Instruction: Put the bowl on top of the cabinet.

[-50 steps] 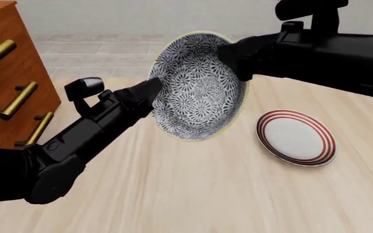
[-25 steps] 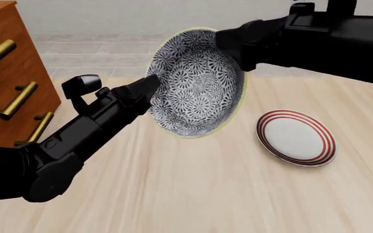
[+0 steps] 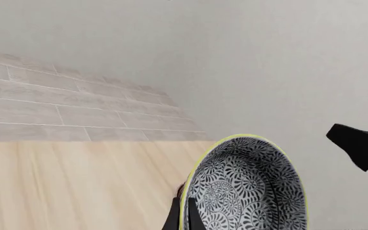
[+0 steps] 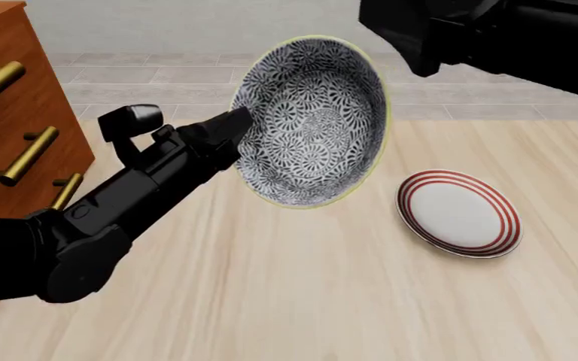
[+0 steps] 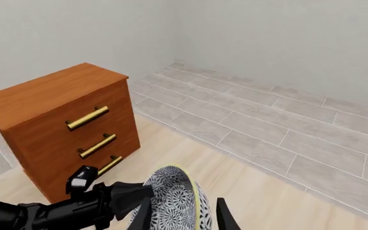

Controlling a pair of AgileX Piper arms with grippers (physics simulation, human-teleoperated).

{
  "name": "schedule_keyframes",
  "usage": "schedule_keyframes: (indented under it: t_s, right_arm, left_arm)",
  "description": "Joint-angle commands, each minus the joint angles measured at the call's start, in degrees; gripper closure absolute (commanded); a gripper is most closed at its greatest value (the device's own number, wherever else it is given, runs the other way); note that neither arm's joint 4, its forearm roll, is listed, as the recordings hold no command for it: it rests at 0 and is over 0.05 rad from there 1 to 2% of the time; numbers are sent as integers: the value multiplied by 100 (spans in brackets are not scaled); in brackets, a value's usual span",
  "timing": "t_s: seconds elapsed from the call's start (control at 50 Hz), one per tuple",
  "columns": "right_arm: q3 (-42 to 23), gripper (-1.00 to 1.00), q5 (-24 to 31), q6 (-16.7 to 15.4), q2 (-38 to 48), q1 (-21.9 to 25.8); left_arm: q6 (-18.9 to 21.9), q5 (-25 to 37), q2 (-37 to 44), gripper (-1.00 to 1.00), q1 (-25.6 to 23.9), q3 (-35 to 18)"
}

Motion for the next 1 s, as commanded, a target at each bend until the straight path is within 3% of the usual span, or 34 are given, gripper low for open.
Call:
schedule_keyframes:
  t_s: [0.02,0.08,0.14,0.16,0.2,0.24,0.36,0.38,0.42,0.46,0.52,0.78,0.86,1.0]
  right_arm:
    - [475,-100,-468,19,-702,398]
    - [821,-100,-942,418,-1012,339]
    - [1056,-100,-1292,497,-1218,191]
    - [1276,-100,-1546,676,-1487,217]
    - [1445,-100,-1724,562,-1730,290]
    - [1540,-100,-1827,666,-1729,140]
    - [1887,-100,-2052,535,-2381,566]
    - [2190,-100,-2364,584,-2572,747]
    - [2350,-100,-2567,445,-2613,750]
    - [2644,-100,-2865,619,-2708,878]
    - [2993,-100,-3200,612,-2912,1081]
    - [3543,-100,-3337,630,-3719,1266]
    - [3781,-100,-3485,770,-3992,1259]
    - [4042,-100,-3614,1097,-4248,1086]
  left_arm:
    - [183,342,-212,100,-24,-201]
    - [265,525,-313,100,-61,-267]
    - [328,665,-374,100,-59,-328]
    - [412,823,-407,100,-65,-398]
    - [437,968,-397,100,-106,-464]
    - [640,1181,-452,100,-184,-550]
    - [956,1868,-500,100,-323,-872]
    - [1210,2476,-291,100,-419,-1196]
    - [1207,2596,-324,100,-414,-1237]
    - [1317,2784,-376,100,-311,-1305]
    - [1424,3048,-362,100,-301,-1414]
    - [1663,4227,-162,100,-253,-2092]
    - [1953,4777,-175,100,-98,-2386]
    - [2041,5425,-351,100,34,-2658]
